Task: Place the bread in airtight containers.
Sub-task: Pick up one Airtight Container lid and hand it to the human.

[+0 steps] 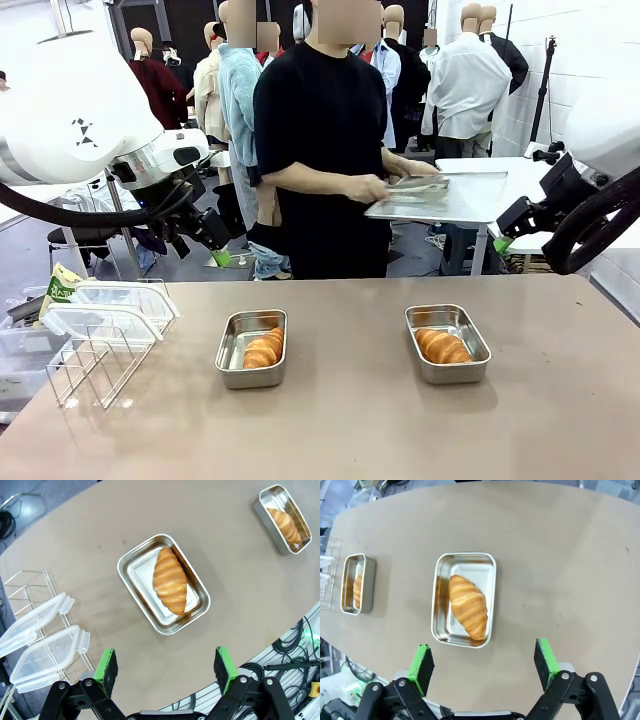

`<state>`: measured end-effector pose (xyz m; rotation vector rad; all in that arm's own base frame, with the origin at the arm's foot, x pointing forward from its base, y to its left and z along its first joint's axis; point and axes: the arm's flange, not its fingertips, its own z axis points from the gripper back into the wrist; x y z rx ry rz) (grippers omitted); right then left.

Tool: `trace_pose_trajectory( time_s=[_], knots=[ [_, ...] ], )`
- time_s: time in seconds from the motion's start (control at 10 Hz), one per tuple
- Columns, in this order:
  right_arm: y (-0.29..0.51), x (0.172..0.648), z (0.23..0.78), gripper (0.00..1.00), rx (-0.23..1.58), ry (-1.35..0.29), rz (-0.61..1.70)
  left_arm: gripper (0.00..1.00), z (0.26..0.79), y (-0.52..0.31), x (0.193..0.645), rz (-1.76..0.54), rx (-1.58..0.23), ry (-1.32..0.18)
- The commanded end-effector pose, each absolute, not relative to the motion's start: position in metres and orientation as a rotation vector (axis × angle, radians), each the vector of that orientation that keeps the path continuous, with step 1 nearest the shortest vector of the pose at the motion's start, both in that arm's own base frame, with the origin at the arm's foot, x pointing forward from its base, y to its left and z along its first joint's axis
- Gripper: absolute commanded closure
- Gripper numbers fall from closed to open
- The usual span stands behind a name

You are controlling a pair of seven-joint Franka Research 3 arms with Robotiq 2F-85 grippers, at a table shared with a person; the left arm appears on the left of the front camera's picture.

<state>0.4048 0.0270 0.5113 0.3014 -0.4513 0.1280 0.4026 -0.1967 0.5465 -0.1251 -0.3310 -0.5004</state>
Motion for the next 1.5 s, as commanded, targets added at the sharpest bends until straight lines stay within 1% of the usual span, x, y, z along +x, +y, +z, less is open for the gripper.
trace_pose_trajectory(
  time_s=[0.0,0.1,1.3,1.4],
  knots=[
    [0.022,0.408,0.507,0.00,0.345,-0.434,0.147,0.00,0.547,-0.195,0.402,-0.503,-0.117,-0.332],
    [0.027,0.405,0.511,0.00,0.301,-0.451,0.128,0.00,0.547,-0.195,0.402,-0.503,-0.117,-0.332],
    [0.027,0.405,0.511,0.00,0.301,-0.451,0.128,0.00,0.546,-0.197,0.403,-0.500,-0.125,-0.331],
    [0.027,0.405,0.511,0.00,0.301,-0.451,0.128,0.00,0.545,-0.174,0.403,-0.879,-0.158,-0.228]
  ],
)
